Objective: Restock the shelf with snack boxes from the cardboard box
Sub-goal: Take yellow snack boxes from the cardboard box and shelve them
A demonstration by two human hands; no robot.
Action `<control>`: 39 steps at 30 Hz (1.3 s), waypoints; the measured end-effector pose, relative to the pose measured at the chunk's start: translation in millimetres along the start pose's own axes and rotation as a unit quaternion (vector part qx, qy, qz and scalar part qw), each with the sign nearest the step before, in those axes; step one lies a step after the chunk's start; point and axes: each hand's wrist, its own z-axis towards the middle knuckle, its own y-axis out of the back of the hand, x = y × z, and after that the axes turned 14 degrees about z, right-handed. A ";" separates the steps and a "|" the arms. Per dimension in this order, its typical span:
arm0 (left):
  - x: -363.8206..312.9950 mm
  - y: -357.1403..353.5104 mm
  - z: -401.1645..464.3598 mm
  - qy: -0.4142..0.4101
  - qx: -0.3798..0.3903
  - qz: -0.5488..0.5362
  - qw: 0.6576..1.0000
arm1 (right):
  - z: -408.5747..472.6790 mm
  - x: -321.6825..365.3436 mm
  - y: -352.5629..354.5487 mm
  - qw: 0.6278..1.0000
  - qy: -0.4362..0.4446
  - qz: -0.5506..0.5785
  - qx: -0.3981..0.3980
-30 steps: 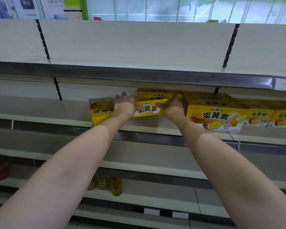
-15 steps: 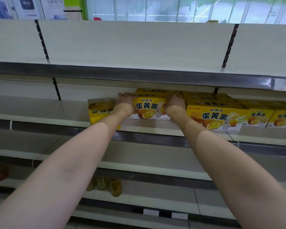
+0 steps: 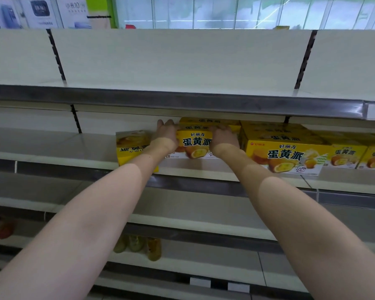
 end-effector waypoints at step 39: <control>26.3 23.6 -11.0 0.041 0.006 0.012 0.999 | -23.5 55.3 -28.2 0.990 0.104 0.072 0.065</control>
